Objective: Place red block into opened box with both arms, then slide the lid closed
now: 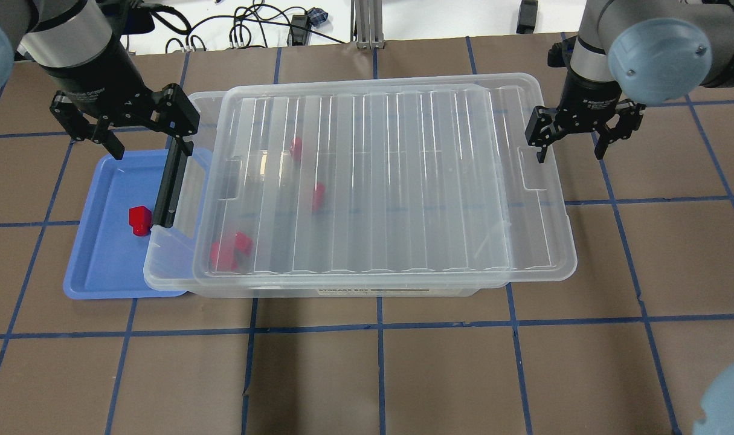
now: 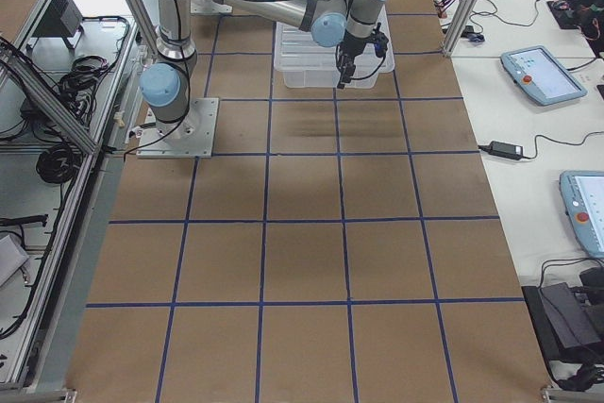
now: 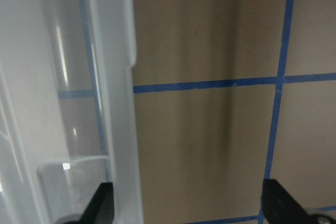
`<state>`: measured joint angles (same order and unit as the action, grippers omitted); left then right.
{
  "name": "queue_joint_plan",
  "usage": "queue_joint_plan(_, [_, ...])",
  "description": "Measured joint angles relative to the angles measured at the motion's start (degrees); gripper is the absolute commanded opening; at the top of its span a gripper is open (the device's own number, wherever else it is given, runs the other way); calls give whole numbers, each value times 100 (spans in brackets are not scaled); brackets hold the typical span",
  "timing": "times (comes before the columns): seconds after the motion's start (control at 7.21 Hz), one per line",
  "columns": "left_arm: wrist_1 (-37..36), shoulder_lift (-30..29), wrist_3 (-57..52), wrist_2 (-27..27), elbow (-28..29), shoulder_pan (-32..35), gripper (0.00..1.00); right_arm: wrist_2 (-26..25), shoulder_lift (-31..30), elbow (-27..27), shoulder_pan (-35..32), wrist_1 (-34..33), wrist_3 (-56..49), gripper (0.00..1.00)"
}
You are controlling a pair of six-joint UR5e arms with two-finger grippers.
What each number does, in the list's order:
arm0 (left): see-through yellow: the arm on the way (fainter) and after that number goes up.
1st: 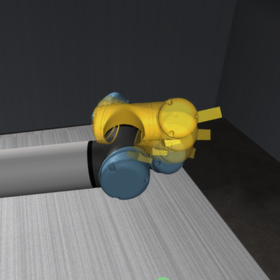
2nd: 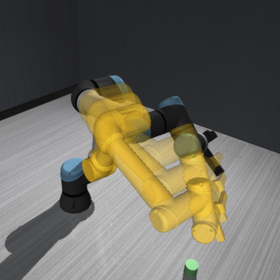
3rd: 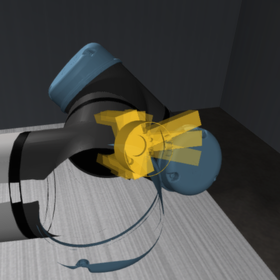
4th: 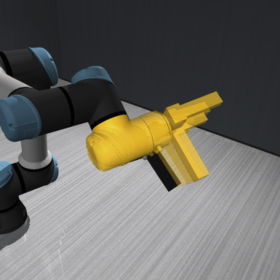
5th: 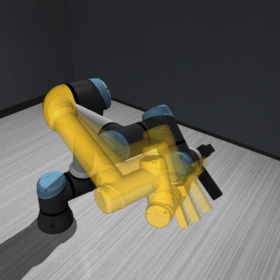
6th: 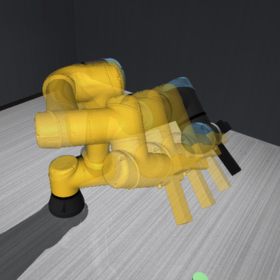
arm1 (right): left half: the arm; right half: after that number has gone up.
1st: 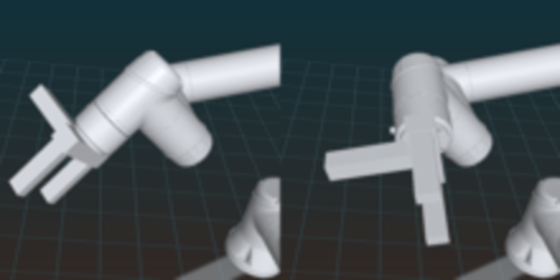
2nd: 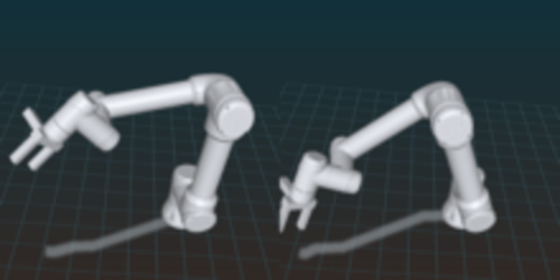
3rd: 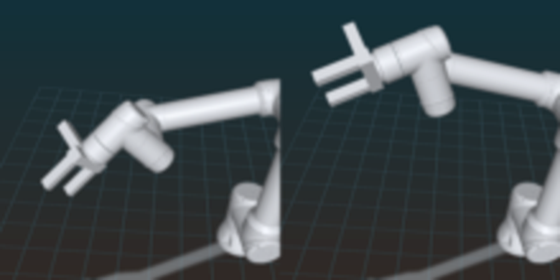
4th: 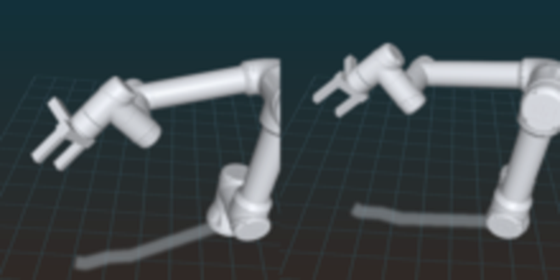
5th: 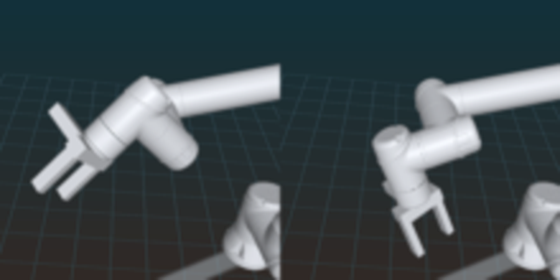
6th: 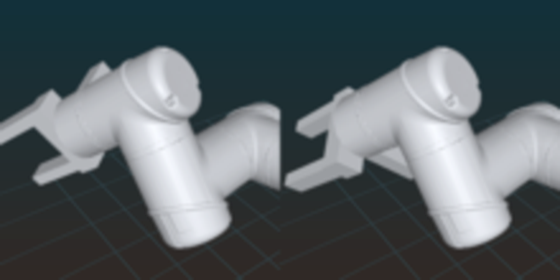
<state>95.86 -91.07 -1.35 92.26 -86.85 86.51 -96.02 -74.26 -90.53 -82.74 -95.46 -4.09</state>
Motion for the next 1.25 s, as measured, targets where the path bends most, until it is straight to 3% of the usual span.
queue_joint_plan(0.83, [-10,-58,5,-4,0,-8,100,-364,-22,11,798,-61,-1101,100])
queue_joint_plan(1.25, [-14,-94,11,-6,-15,-10,100,-399,-24,23,886,-98,-1266,100])
